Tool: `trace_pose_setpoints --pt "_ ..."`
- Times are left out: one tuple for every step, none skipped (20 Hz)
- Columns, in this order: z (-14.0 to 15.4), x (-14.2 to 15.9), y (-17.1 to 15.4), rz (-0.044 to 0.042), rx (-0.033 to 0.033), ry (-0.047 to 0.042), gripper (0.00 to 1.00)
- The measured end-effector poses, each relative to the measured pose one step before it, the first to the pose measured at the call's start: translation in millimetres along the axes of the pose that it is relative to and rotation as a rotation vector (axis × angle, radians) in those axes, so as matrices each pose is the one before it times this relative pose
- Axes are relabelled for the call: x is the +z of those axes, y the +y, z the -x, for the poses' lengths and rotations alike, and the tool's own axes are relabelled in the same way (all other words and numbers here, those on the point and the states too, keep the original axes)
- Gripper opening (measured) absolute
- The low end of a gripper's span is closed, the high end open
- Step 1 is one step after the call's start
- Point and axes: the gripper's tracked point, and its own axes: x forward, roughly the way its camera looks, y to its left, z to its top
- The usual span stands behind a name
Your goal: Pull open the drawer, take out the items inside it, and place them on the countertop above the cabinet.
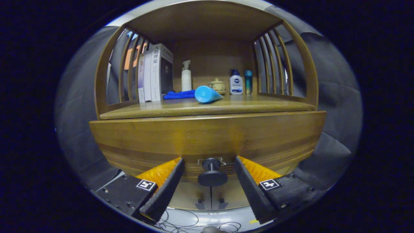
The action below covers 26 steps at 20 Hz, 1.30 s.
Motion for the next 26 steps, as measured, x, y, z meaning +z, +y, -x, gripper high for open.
trace_pose_setpoints --pt "-5.31 0.60 0.53 0.01364 -0.00389 0.00667 1.00" --pt "-5.78 1.28 -0.02 0.01458 -0.00397 0.00809 1.00" --pt "1.67 -0.88 0.60 0.00253 -0.00904 0.00931 1.00" --pt "0.74 2.06 0.70 0.00386 -0.00255 0.01052 1.00" --pt "-2.39 -1.89 -1.29 0.00395 0.00049 0.00525 1.00" --pt "0.44 -0.31 -1.01 0.00210 0.00180 0.01285 1.00" --pt "3.83 1.10 -3.62 -0.00236 -0.00876 0.00615 1.00" --pt "8.69 -0.18 -4.59 -0.00431 -0.00517 -0.00462 1.00" --pt "12.66 -0.07 -2.92 -0.00800 -0.00345 -0.01166 1.00" --pt "14.49 -1.05 0.62 -0.00313 0.01098 -0.00807 1.00" --pt "16.14 -2.49 0.93 -0.00010 0.00912 -0.00300 1.00" --pt "19.91 -2.32 -1.33 -0.00082 0.00768 -0.00863 1.00" --pt "16.53 1.00 0.31 -0.00625 0.00542 -0.01910 1.00" --pt "17.57 3.12 1.11 -0.00939 0.00265 -0.02247 1.00" --pt "19.72 3.81 3.78 0.00647 0.01966 -0.02266 1.00" --pt "17.93 2.57 1.61 0.01400 0.01145 -0.01100 1.00" --pt "18.92 3.16 -0.40 0.01498 0.00009 -0.01884 1.00" --pt "17.08 5.92 -1.15 0.01050 -0.00308 -0.02514 1.00" --pt "18.29 7.05 0.31 0.00032 -0.00334 -0.02638 1.00" --pt "14.40 5.83 2.92 -0.00695 0.00741 -0.01698 1.00" --pt "10.79 5.48 3.12 -0.00729 0.01090 -0.01316 1.00" --pt "10.18 4.75 2.10 -0.00394 0.01389 -0.00403 1.00" --pt "7.25 3.54 0.61 0.00329 0.01061 -0.00366 1.00" --pt "7.95 3.81 -1.25 0.00330 -0.00431 -0.00775 1.00" --pt "7.51 5.49 -3.95 0.00276 -0.00703 -0.01579 1.00" --pt "5.90 4.02 0.37 0.00344 -0.00272 -0.01694 1.00"
